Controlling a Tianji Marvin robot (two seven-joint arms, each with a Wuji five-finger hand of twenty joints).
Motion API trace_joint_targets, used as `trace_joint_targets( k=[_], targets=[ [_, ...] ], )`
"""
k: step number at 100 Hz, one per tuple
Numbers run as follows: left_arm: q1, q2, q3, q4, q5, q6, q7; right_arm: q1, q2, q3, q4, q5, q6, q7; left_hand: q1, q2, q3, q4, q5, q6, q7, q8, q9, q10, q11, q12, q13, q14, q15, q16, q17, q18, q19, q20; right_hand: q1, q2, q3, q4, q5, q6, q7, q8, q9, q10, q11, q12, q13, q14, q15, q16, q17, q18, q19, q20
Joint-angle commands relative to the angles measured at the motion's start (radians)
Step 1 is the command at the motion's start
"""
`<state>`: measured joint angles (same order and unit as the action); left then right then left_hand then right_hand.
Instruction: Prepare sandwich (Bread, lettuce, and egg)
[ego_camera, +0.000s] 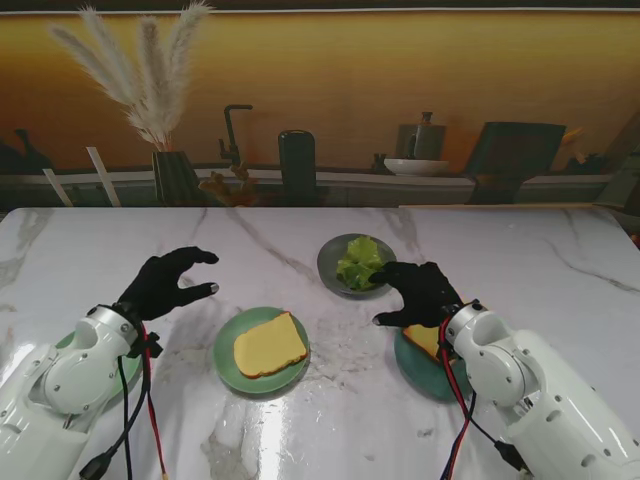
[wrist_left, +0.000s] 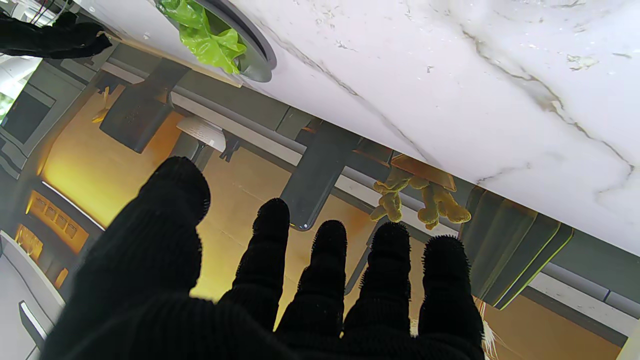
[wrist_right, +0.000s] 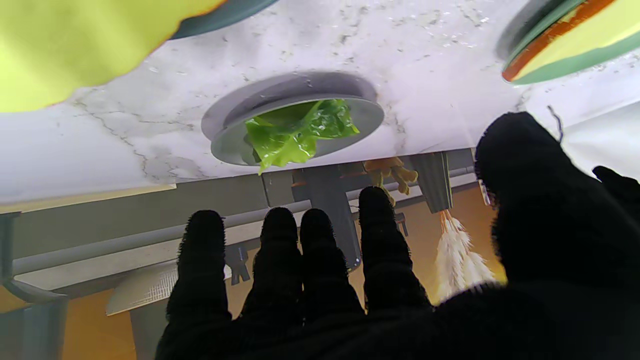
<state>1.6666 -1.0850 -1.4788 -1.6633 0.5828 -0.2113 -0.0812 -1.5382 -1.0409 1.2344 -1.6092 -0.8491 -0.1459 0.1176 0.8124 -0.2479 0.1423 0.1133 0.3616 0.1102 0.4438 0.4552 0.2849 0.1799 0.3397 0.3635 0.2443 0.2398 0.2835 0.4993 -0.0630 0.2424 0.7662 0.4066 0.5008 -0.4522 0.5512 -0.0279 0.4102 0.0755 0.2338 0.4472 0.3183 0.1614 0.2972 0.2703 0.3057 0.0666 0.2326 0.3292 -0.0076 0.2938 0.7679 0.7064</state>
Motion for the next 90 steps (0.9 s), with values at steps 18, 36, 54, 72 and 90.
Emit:
trace_joint_targets(
  k=[18,36,54,72,90],
  targets=[
    [-0.001,0.001,-0.002,-0.001,0.006,0.003,-0.004,0.112,-0.009,-0.051,0.116,-0.011,-0.019,-0.002,-0.011,-0.017,-0.009,-0.017,-0.002,-0.021,-0.005,-0.002,-0.014,-0.007,-0.011,-0.022,-0.022,-0.011,-0.015,-0.003,-0.010,0.005,-0.006,-0.010,0.032,-0.006,-0.019,-0.009,-0.001,-0.001,-0.003,0.011,-0.005,-0.026,0.029,0.003,0.008,-0.033,0.010,-0.005,-0.015,-0.020,0.015,-0.020],
    [-0.002,0.001,0.000,-0.001,0.004,0.006,-0.003,0.203,-0.010,-0.099,0.197,-0.007,-0.030,-0.008,-0.013,-0.007,-0.009,-0.019,-0.003,-0.021,-0.005,-0.002,-0.016,-0.007,-0.012,-0.022,-0.023,-0.012,-0.015,-0.002,-0.012,0.006,-0.007,-0.010,0.039,-0.004,-0.022,-0.007,-0.021,0.005,-0.006,0.012,-0.043,-0.034,0.036,0.002,-0.009,-0.042,0.014,-0.005,-0.028,-0.022,0.020,-0.023],
    [-0.003,0.000,0.003,-0.001,0.000,0.011,0.001,0.300,-0.019,-0.167,0.275,0.024,-0.008,-0.029,-0.012,0.002,-0.010,-0.020,-0.003,-0.022,-0.005,-0.002,-0.016,-0.006,-0.011,-0.021,-0.023,-0.013,-0.015,-0.001,-0.011,0.006,-0.008,-0.010,0.042,0.001,-0.028,-0.005,-0.040,0.004,-0.008,0.016,-0.061,-0.036,0.044,0.002,-0.022,-0.047,0.023,-0.003,-0.037,-0.025,0.027,-0.022],
    [-0.002,-0.001,0.005,-0.001,-0.002,0.016,0.001,0.408,-0.031,-0.259,0.378,0.071,-0.006,-0.040,-0.010,0.002,-0.013,-0.021,-0.001,-0.021,-0.005,-0.002,-0.016,-0.006,-0.011,-0.021,-0.023,-0.010,-0.015,-0.001,-0.011,0.009,-0.008,-0.008,0.045,-0.002,-0.031,-0.003,-0.052,-0.002,-0.007,0.019,-0.076,-0.041,0.055,0.002,-0.029,-0.052,0.032,-0.003,-0.040,-0.030,0.032,-0.023],
    [-0.002,0.000,0.005,0.000,-0.004,0.019,-0.003,0.518,-0.050,-0.359,0.500,0.141,-0.014,-0.052,-0.010,0.007,-0.015,-0.021,0.000,-0.021,-0.005,-0.002,-0.016,-0.005,-0.011,-0.021,-0.023,-0.012,-0.015,0.000,-0.011,0.009,-0.008,-0.007,0.048,-0.012,-0.032,-0.002,-0.058,-0.013,-0.005,0.022,-0.086,-0.048,0.062,0.001,-0.033,-0.060,0.035,-0.004,-0.045,-0.035,0.031,-0.026]
  ],
)
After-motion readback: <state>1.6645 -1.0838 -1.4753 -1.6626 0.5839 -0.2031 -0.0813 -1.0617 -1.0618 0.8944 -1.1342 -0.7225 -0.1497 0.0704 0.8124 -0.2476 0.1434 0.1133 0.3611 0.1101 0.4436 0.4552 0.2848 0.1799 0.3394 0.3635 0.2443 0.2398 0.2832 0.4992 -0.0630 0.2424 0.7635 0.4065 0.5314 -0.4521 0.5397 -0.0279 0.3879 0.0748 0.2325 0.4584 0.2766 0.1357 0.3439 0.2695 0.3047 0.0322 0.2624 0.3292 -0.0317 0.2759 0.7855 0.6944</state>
